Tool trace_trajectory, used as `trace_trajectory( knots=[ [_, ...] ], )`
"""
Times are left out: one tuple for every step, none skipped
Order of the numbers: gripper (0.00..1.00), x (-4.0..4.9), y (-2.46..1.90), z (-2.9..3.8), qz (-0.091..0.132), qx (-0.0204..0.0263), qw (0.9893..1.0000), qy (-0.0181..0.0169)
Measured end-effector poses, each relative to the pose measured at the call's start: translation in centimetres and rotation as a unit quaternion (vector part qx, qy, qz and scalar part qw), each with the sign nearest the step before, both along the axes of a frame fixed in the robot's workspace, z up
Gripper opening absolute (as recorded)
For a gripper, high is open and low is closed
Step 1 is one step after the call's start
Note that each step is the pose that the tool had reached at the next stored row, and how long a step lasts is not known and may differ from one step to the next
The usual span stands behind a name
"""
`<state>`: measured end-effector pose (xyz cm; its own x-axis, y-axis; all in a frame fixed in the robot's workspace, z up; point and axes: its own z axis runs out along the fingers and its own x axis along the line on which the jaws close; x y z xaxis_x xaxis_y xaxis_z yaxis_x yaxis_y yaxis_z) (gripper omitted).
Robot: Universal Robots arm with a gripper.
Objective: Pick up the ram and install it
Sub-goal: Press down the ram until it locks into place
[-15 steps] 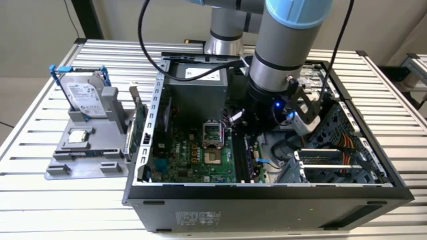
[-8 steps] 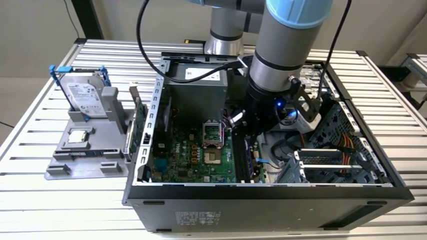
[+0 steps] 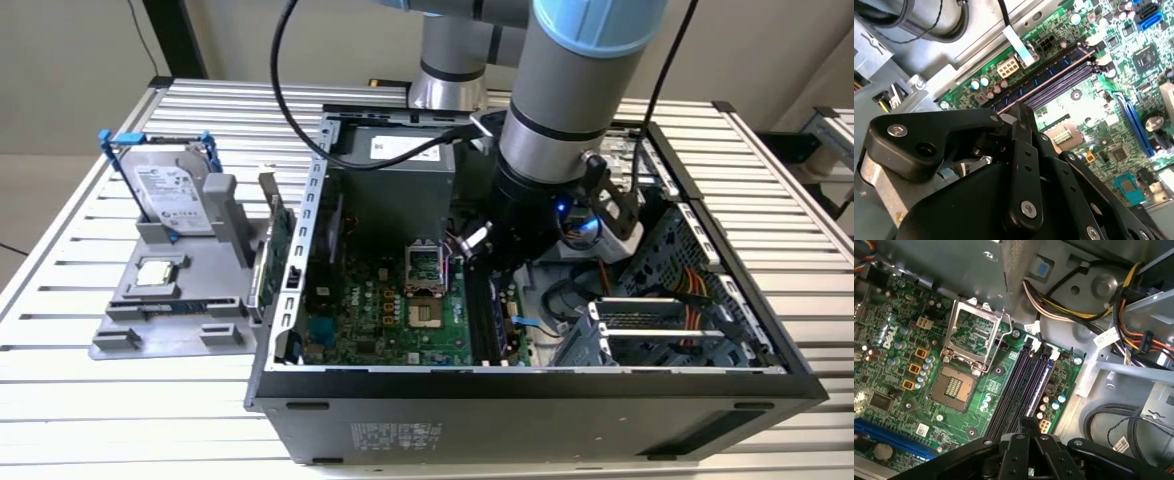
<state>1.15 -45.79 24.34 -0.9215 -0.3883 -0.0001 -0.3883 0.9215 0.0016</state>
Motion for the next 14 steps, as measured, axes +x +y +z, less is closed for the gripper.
trace_trajectory(
  knots=[
    [0.00,0.00,0.00,-0.01,0.004,0.0002,1.0000,0.0002],
    [0.00,0.00,0.00,0.00,0.009,0.0006,1.0000,0.0006],
    [0.00,0.00,-0.01,0.01,0.013,0.0014,0.9999,0.0009],
    [0.00,0.00,0.00,0.00,0.016,0.0026,0.9999,0.0012],
    [0.00,0.00,0.00,0.00,0.020,0.0037,0.9998,0.0015],
    [0.00,0.00,0.00,-0.01,0.025,0.0045,0.9997,0.0017],
    [0.00,0.00,0.00,0.00,0.030,0.0052,0.9995,0.0019],
    [0.00,0.00,0.00,-0.01,0.035,0.0059,0.9994,0.0020],
    [0.00,0.00,0.00,-0.01,0.041,0.0064,0.9991,0.0021],
    [0.00,0.00,0.00,-0.01,0.047,0.0066,0.9989,0.0022],
    [0.00,0.00,0.00,-0.01,0.053,0.0068,0.9986,0.0023],
    [0.00,0.00,0.00,0.00,0.059,0.0069,0.9982,0.0023],
    [0.00,0.00,0.00,0.00,0.064,0.0070,0.9979,0.0024],
    [0.00,0.00,0.00,-0.01,0.070,0.0072,0.9975,0.0024]
  ],
)
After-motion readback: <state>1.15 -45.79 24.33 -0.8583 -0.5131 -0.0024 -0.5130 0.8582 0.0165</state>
